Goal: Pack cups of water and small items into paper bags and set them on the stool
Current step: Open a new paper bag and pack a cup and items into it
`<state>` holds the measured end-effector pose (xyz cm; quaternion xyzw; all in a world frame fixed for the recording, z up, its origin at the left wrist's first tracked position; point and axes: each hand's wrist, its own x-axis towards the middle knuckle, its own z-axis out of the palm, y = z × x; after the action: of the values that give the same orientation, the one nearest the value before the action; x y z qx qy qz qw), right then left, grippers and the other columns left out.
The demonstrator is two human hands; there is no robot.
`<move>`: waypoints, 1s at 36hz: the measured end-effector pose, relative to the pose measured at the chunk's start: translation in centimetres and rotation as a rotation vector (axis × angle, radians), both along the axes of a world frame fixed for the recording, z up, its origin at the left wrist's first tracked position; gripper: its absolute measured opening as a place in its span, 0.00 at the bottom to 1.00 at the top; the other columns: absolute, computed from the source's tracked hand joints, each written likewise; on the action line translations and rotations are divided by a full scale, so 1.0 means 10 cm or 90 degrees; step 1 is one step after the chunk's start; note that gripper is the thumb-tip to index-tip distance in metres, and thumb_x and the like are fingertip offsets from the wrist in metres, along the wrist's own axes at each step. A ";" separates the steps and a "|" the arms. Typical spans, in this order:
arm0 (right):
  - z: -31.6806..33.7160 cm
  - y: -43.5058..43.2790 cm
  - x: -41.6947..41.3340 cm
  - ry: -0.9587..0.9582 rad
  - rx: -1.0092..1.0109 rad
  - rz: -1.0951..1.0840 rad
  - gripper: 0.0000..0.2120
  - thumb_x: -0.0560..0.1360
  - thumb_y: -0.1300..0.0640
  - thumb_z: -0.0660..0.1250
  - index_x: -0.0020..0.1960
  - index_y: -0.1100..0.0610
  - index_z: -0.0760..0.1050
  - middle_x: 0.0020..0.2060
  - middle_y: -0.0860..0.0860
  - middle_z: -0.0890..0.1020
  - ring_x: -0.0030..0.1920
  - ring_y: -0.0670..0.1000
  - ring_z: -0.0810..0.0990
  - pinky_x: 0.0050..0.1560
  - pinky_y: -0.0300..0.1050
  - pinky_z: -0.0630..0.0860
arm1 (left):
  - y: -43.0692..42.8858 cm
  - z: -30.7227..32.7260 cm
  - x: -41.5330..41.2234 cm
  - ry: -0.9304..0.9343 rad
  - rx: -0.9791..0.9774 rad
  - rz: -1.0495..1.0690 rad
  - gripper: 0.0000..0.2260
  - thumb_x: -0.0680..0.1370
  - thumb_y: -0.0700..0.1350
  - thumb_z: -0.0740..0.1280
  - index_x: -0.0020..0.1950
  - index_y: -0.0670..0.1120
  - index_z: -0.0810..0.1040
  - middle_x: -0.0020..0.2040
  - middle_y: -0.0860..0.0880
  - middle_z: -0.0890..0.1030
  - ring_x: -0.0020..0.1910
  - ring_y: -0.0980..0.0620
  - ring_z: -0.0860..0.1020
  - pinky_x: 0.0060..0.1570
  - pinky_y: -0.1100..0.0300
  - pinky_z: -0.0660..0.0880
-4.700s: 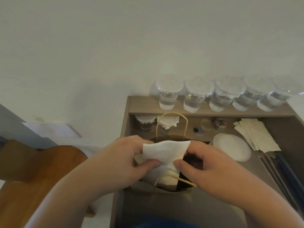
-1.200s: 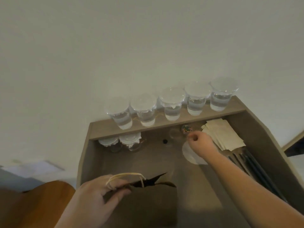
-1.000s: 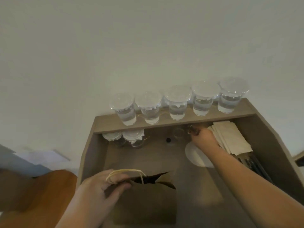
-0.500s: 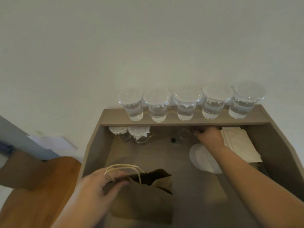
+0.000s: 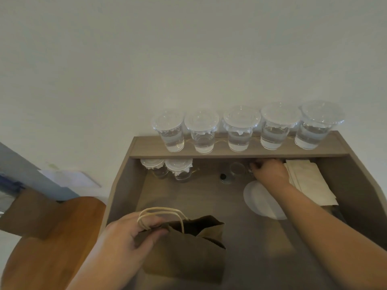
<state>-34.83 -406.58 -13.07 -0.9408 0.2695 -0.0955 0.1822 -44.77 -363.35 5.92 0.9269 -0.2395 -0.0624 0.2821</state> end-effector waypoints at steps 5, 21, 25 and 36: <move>0.05 0.02 0.00 0.025 -0.028 0.002 0.07 0.74 0.46 0.74 0.45 0.48 0.87 0.42 0.52 0.87 0.48 0.61 0.83 0.44 0.45 0.73 | -0.01 -0.02 0.00 0.003 -0.002 0.003 0.17 0.76 0.49 0.76 0.55 0.73 0.82 0.54 0.69 0.83 0.57 0.65 0.81 0.57 0.66 0.77; -0.05 0.00 0.06 -0.049 -0.125 0.014 0.08 0.68 0.57 0.70 0.30 0.57 0.80 0.26 0.57 0.79 0.31 0.62 0.79 0.39 0.46 0.66 | 0.02 -0.04 0.01 0.021 -0.008 0.024 0.15 0.75 0.48 0.77 0.52 0.70 0.84 0.51 0.67 0.84 0.55 0.65 0.81 0.54 0.68 0.76; -0.04 -0.02 0.05 -0.022 -0.135 0.013 0.09 0.69 0.58 0.73 0.31 0.57 0.80 0.27 0.56 0.79 0.33 0.62 0.79 0.40 0.47 0.67 | 0.02 -0.02 0.01 0.036 -0.011 0.022 0.16 0.75 0.49 0.77 0.53 0.73 0.82 0.51 0.67 0.84 0.55 0.63 0.81 0.53 0.68 0.77; 0.03 -0.05 0.07 0.032 -0.173 0.098 0.08 0.70 0.52 0.75 0.35 0.54 0.82 0.34 0.55 0.83 0.40 0.63 0.82 0.41 0.48 0.68 | 0.05 -0.05 0.03 0.055 -0.022 0.022 0.14 0.75 0.48 0.77 0.50 0.69 0.84 0.50 0.66 0.84 0.54 0.64 0.81 0.55 0.71 0.75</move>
<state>-34.18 -407.10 -12.77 -0.9767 0.1860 -0.0932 0.0527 -44.44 -362.87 5.45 0.9224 -0.2119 -0.0933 0.3090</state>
